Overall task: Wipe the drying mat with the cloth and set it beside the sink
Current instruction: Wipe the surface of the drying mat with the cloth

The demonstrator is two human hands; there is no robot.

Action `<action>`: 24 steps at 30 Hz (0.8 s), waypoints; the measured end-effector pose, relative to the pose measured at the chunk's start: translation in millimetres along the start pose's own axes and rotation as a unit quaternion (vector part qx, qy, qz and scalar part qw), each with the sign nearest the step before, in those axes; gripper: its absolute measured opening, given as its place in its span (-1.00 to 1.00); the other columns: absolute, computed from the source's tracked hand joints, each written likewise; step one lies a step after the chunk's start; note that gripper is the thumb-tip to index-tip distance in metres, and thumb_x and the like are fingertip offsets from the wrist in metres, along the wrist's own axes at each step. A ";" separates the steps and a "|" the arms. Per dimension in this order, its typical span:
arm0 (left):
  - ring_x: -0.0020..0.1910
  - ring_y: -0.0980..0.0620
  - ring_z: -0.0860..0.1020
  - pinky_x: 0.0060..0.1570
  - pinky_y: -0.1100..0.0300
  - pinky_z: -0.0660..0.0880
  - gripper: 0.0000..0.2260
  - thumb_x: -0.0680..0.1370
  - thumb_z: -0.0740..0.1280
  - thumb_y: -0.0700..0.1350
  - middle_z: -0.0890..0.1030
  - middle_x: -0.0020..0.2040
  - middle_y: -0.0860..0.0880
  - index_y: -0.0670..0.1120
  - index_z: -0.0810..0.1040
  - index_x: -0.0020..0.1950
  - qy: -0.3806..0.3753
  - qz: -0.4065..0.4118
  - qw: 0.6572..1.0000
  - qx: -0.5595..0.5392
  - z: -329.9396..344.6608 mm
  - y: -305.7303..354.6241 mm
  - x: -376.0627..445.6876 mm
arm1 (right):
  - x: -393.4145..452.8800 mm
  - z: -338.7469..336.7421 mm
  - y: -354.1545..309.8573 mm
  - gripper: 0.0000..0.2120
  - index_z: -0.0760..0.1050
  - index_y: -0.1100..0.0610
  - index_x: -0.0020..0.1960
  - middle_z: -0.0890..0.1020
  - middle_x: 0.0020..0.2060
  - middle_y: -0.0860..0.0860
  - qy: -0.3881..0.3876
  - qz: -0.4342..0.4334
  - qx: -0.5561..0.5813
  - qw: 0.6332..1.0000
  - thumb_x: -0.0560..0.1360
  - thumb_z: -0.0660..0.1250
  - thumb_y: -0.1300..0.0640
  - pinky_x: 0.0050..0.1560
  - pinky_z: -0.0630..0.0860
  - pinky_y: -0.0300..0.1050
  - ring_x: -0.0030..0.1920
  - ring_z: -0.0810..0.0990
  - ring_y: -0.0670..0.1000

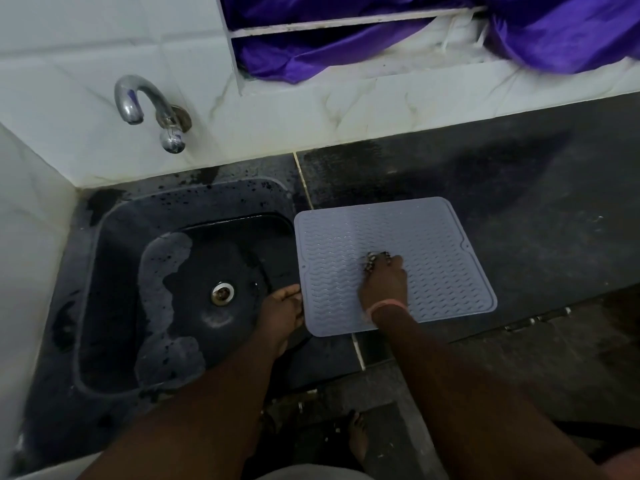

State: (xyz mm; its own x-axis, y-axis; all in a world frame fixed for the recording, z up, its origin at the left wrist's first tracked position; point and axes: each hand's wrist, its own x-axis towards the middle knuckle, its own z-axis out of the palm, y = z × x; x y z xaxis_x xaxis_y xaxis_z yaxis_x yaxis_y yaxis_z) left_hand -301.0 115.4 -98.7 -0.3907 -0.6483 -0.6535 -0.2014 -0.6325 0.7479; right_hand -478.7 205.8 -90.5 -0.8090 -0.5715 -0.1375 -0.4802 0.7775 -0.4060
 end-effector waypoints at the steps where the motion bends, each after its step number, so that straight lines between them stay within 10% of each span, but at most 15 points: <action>1: 0.04 -0.12 0.69 -0.05 0.06 0.63 -0.72 0.61 0.17 -0.37 0.72 0.03 -0.10 -0.14 0.58 0.16 -0.005 0.000 1.000 0.004 0.6 1.6 -1.0 | -9.5 7.2 -11.2 -0.43 0.29 0.27 0.44 0.34 0.31 0.24 -0.011 -0.025 -0.009 1.000 0.45 0.29 0.18 0.22 0.49 0.11 0.18 0.46 0.24; 5: 0.05 -0.17 0.67 0.10 -0.05 0.61 -0.71 0.60 0.16 -0.37 0.72 0.01 -0.15 -0.11 0.63 0.11 -0.016 -0.004 1.000 0.013 0.0 1.6 0.4 | -44.7 31.4 -52.7 -0.31 0.19 0.26 0.50 0.25 0.40 0.24 -0.063 -0.083 -0.038 0.994 0.43 0.32 0.16 0.27 0.46 0.01 0.19 0.45 0.20; 13: 0.00 -0.21 0.68 0.07 -0.20 0.61 -0.79 0.58 0.28 -0.28 0.72 -0.01 -0.19 -0.11 0.66 0.12 0.023 -0.037 0.999 0.006 2.2 0.2 3.0 | -62.2 38.4 -65.2 -0.70 0.50 0.10 0.16 0.47 0.10 0.11 -0.145 -0.180 0.095 0.968 0.45 0.21 0.10 0.14 0.54 0.03 0.01 0.53 0.10; 24: 0.00 -0.07 0.69 -0.13 0.11 0.64 -0.82 0.58 0.34 -0.31 0.69 0.09 -0.13 -0.14 0.59 0.15 -0.024 -0.025 0.999 0.029 -0.8 -3.5 0.7 | -10.2 -17.3 43.5 -0.71 0.45 0.23 0.18 0.43 0.12 0.21 0.114 0.096 0.036 0.988 0.50 0.23 0.15 0.03 0.53 0.14 0.06 0.50 0.27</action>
State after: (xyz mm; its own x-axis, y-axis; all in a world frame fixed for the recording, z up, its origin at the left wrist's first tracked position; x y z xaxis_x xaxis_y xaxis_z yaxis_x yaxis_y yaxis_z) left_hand -299.8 116.8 -101.8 -0.4203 -0.5946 -0.6854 -0.2732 -0.6373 0.7205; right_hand -497.2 250.0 -91.1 -0.9419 -0.3356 -0.0149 -0.2921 0.8402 -0.4569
